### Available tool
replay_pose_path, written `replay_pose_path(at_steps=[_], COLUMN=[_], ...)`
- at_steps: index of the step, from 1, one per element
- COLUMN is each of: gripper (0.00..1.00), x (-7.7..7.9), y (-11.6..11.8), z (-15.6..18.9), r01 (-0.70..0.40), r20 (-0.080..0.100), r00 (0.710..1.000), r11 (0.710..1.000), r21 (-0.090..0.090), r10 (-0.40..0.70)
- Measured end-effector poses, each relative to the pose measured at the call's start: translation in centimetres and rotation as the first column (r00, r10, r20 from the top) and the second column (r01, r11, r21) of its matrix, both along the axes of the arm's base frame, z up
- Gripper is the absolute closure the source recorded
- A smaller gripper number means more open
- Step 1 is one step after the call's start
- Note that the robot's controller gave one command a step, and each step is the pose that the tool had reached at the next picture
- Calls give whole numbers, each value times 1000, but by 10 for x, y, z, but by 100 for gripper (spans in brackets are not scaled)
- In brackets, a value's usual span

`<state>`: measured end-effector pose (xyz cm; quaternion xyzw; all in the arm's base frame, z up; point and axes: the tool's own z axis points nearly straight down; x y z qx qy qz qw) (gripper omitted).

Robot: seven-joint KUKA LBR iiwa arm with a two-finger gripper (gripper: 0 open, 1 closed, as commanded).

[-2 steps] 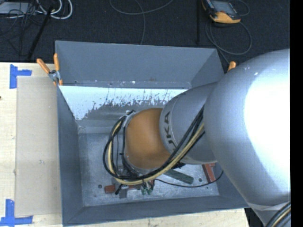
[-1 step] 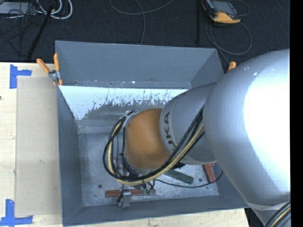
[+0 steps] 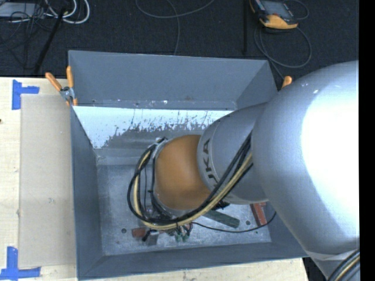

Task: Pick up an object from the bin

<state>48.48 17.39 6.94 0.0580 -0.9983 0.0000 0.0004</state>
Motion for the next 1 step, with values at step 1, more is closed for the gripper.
replay_pose_path(at_steps=[1], gripper=[100], x=[12], y=[30], z=[167], r01=[38], r20=[9], r00=[999], r11=[999], r21=[4], r10=[-38])
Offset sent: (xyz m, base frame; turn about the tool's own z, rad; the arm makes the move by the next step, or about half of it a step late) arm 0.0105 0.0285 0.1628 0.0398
